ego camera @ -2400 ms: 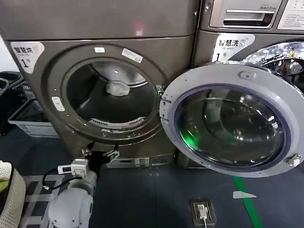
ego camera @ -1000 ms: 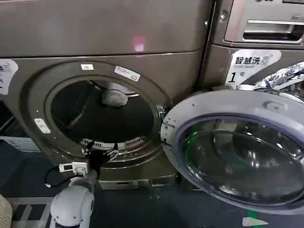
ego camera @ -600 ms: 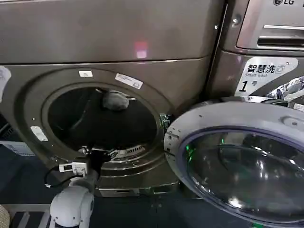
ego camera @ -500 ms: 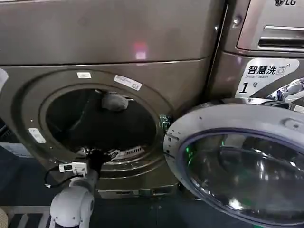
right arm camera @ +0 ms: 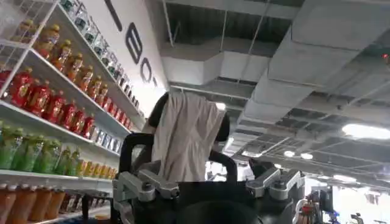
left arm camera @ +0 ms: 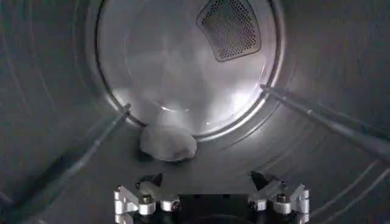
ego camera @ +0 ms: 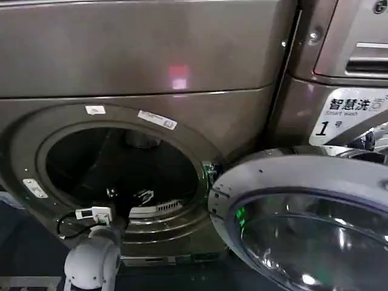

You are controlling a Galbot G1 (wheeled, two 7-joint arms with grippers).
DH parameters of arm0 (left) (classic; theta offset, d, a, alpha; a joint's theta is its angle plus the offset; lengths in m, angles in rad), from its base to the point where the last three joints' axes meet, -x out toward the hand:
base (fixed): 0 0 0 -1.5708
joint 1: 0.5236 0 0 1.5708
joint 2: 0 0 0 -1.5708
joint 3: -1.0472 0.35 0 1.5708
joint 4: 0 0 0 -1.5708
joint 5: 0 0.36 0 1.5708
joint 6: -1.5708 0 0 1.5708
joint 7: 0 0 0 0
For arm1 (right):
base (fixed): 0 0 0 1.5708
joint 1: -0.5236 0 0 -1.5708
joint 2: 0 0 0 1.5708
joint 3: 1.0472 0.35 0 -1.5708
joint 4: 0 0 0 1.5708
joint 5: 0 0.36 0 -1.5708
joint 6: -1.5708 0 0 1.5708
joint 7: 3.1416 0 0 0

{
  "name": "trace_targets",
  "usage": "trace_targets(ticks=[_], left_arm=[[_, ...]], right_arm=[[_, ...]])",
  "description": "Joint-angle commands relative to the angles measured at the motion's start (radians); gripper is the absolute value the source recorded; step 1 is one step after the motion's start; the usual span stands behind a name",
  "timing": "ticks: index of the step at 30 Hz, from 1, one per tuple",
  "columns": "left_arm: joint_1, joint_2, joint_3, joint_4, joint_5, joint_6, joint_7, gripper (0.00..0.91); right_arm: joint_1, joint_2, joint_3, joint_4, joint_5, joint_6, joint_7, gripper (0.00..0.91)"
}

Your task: Grasp the clothes from the dryer.

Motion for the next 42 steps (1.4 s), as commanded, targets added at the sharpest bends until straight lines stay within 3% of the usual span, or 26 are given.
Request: trace_targets(ticks=[1,25,33,42], left_arm=[[0.001,0.001,0.001,0.004,0.011,0.049,0.005,0.907],[-0.01,-0.008,0.002,0.021,0.044,0.049,-0.025,0.907],[-0.123,-0.026,-0.021,0.159,0.151,0.012,-0.046,0.907],[-0.432,-0.011,-0.056,0.464,0.109,-0.035,-0.042,0.907]], right_arm=[[0.001,0.002,-0.002,0.0,-0.001,0.001,0.0,0.907],[0.0,0.006,-0.005,-0.011,-0.003,0.022,-0.004,0.907],[0.002,0.002,-0.01,-0.018,-0.003,0.036,-0.004,0.907],[0.013,-0.008,-0.033,-0.019,-0.01,0.044,-0.009,0.907]])
